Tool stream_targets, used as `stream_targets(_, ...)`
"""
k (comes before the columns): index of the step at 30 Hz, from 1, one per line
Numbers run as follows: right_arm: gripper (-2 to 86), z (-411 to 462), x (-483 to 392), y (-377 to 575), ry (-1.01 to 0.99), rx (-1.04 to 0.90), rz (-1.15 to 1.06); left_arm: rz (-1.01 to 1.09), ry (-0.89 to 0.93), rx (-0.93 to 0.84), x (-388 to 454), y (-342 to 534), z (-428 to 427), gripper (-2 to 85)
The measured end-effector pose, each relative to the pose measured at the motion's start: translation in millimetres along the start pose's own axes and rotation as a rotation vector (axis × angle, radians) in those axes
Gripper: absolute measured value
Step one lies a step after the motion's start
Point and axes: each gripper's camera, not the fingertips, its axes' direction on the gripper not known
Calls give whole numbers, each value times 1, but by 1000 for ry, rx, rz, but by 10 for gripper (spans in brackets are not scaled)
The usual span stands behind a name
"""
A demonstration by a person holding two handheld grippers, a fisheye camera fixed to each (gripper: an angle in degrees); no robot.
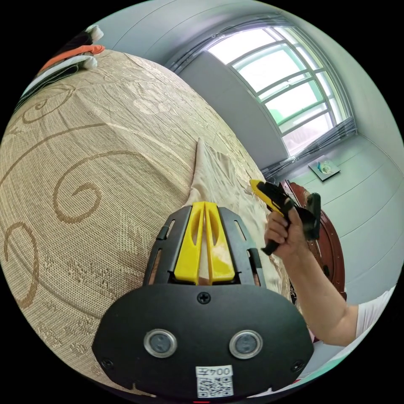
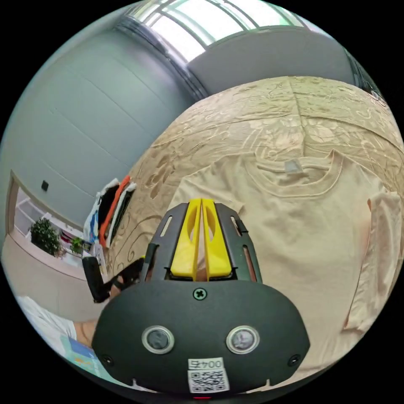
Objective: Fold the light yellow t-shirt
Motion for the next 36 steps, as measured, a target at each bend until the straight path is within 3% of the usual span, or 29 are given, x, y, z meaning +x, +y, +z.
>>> stream_targets(3, -4, 29, -31, 48, 143, -225, -138, -2, 6, 1, -4, 7, -2, 2)
stream_targets(9, -7, -51, -42, 87, 100, 5, -86, -20, 23, 7, -15, 22, -9, 2)
stream_targets(12, -7, -39, -33, 115, 193, -211, -104, -15, 24, 4, -17, 28, -10, 2)
stream_targets(17, -7, -136, -26, 156, 285, 31, -55, -9, 36, 46, -19, 44, -22, 2)
stream_targets(19, -7, -168, -7, 184, 426, 55, 19, 11, 32, 102, -14, 52, -34, 2)
stream_targets(23, -7, -192, 3, 207, 382, 56, 93, 59, 49, 193, -1, 65, -56, 1)
stream_targets(27, -7, -159, -53, 183, 220, 66, -22, 165, 165, 144, 15, 56, -49, 1)
stream_targets(29, -6, -130, -83, 167, 171, 48, -89, 169, 250, 5, 14, 50, -19, 1)
stream_targets(33, -5, -53, -125, 158, 157, -189, -238, 5, 168, -112, -16, 53, 12, 1)
stream_targets(36, -7, -57, -132, 151, 172, -248, -242, -11, 155, -165, -19, 49, 21, 2)
